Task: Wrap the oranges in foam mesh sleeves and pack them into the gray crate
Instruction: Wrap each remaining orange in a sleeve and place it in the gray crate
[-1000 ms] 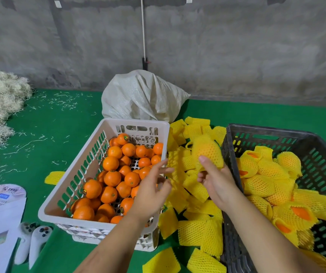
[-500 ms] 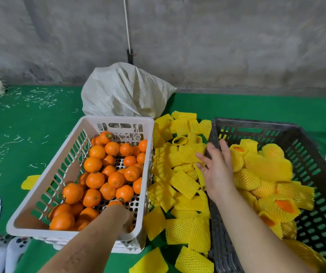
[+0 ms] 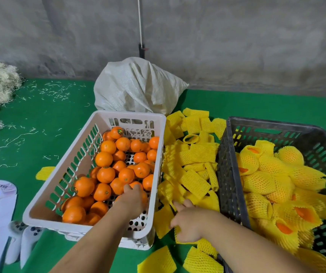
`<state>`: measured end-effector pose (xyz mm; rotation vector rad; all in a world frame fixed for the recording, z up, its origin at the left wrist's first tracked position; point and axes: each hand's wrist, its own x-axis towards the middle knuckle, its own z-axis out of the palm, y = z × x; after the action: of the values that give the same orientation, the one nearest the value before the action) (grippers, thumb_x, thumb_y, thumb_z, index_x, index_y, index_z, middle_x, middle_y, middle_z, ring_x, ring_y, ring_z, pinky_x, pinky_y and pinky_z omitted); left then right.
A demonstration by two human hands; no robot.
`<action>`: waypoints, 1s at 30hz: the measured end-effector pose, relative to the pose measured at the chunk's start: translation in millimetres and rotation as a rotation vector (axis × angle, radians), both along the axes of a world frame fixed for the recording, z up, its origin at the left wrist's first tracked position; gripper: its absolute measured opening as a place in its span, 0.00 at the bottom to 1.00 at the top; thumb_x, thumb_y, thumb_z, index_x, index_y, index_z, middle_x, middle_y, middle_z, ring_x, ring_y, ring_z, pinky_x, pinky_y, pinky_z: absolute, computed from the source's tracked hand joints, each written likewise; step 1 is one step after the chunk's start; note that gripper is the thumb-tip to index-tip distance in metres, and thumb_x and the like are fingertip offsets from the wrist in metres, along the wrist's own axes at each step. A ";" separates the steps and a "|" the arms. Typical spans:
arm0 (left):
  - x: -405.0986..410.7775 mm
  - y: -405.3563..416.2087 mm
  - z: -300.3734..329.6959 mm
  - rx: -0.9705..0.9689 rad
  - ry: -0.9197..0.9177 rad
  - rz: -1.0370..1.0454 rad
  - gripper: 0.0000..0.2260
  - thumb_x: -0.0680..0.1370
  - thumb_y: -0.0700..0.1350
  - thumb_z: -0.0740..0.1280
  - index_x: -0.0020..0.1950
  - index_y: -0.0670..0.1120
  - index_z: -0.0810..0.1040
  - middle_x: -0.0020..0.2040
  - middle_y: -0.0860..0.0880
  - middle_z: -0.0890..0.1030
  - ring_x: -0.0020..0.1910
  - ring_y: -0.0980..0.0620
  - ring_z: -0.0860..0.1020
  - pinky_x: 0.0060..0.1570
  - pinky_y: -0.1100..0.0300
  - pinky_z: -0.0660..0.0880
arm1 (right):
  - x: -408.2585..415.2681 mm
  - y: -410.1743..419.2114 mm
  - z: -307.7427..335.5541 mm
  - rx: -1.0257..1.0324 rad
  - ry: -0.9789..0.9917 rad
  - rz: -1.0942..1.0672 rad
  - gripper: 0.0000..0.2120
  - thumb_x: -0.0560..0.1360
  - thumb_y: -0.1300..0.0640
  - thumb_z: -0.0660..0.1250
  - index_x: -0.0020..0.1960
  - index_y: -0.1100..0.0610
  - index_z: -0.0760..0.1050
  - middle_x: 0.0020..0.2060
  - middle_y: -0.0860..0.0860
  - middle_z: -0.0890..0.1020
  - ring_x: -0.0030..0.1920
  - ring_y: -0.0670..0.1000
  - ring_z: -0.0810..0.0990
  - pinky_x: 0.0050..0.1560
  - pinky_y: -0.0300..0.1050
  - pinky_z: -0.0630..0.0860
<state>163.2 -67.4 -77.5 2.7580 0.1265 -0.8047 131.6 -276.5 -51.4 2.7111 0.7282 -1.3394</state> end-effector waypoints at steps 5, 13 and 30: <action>3.4 -1.6 11.1 -0.571 -0.412 0.381 0.31 0.83 0.56 0.68 0.82 0.53 0.57 0.74 0.44 0.60 0.56 0.51 0.72 0.59 0.55 0.73 | -9.8 30.9 -12.3 -0.149 0.128 0.217 0.30 0.83 0.48 0.61 0.82 0.40 0.56 0.82 0.61 0.46 0.80 0.65 0.33 0.78 0.66 0.43; -30.9 -46.0 16.3 -0.978 -0.768 0.314 0.28 0.81 0.61 0.68 0.76 0.74 0.59 0.70 0.70 0.60 0.67 0.73 0.66 0.55 0.77 0.73 | -2.2 34.1 -15.6 -0.096 -0.146 0.140 0.26 0.84 0.45 0.58 0.79 0.55 0.63 0.80 0.58 0.61 0.79 0.65 0.57 0.77 0.61 0.58; -30.1 -66.6 46.8 -1.374 -0.388 0.349 0.26 0.74 0.62 0.76 0.70 0.63 0.75 0.62 0.58 0.80 0.58 0.52 0.84 0.55 0.55 0.82 | 26.6 -9.1 40.6 1.436 -0.092 -1.471 0.09 0.81 0.62 0.67 0.60 0.53 0.78 0.58 0.53 0.82 0.56 0.48 0.82 0.56 0.47 0.81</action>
<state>133.0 -134.0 -30.7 1.4540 -0.0294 -0.0961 158.2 -285.6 -10.8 4.7242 -1.1908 -0.4440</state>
